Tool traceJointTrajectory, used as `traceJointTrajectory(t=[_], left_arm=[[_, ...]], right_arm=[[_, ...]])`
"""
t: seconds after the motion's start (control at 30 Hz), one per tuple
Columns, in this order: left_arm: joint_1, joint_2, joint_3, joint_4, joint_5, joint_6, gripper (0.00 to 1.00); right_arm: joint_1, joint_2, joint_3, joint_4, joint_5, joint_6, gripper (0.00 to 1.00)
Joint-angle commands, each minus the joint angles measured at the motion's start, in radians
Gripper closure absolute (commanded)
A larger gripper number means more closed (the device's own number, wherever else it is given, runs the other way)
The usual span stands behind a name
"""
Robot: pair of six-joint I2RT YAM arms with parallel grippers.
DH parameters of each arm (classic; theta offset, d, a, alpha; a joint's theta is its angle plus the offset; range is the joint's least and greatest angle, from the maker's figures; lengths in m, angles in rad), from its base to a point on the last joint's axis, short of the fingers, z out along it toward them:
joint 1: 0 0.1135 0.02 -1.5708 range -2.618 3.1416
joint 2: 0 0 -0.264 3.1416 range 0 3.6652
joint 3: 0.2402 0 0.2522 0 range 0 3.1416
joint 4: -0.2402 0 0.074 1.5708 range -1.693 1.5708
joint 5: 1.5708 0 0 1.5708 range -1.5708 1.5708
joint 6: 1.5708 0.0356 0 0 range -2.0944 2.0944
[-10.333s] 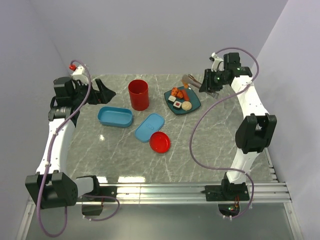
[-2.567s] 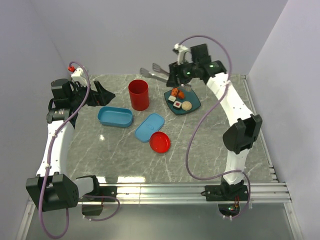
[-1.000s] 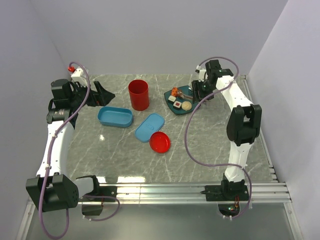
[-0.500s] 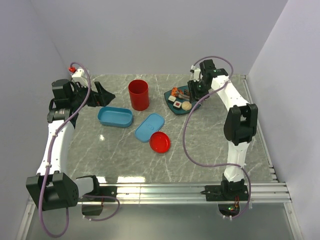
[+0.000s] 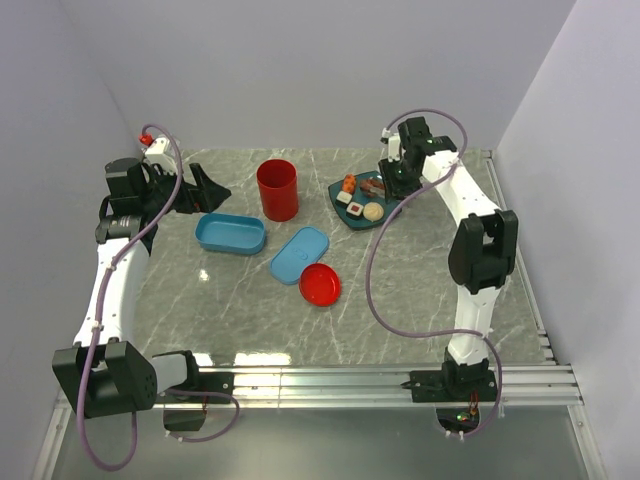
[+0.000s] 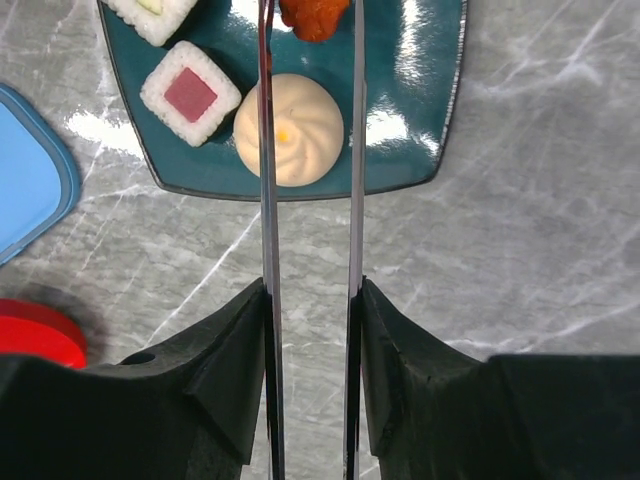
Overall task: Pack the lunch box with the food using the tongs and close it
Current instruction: Pick up the food using the clamp, then place the food into the lunch box
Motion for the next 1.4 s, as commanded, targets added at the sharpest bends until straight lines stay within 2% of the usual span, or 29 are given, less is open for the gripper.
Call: traceJointTrajectory(t=[0.0, 0.2, 0.43, 0.67, 0.9, 1.1, 1.3, 1.37], left_arm=[[0.003, -0.006, 0.034, 0.026, 0.021, 0.006, 0.01], [0.005, -0.009, 0.037, 0.020, 0.017, 0.011, 0.01], [0.005, -0.017, 0.031, 0.029, 0.014, 0.002, 0.01], [0.003, -0.012, 0.026, 0.035, 0.005, -0.026, 0.01], [0.005, -0.011, 0.017, 0.058, -0.032, -0.070, 0.01], [0.005, -0.025, 0.019, 0.057, -0.074, -0.069, 0.01], [0.006, -0.025, 0.016, 0.057, -0.081, -0.066, 0.01], [0.005, -0.026, 0.013, 0.060, -0.081, -0.067, 0.01]], right_arm=[[-0.006, -0.090, 0.025, 0.020, 0.019, -0.008, 0.61], [-0.006, -0.109, 0.091, -0.001, -0.021, -0.007, 0.64], [0.007, -0.207, 0.079, 0.080, -0.234, -0.011, 0.65], [0.070, -0.244, 0.111, 0.143, -0.371, 0.001, 0.65], [0.194, -0.169, 0.206, 0.143, -0.306, 0.000, 0.65], [0.242, -0.087, 0.309, 0.106, -0.286, 0.016, 0.65], [0.294, -0.066, 0.265, 0.115, -0.253, 0.016, 0.64], [0.303, -0.063, 0.257, 0.120, -0.242, 0.016, 0.61]])
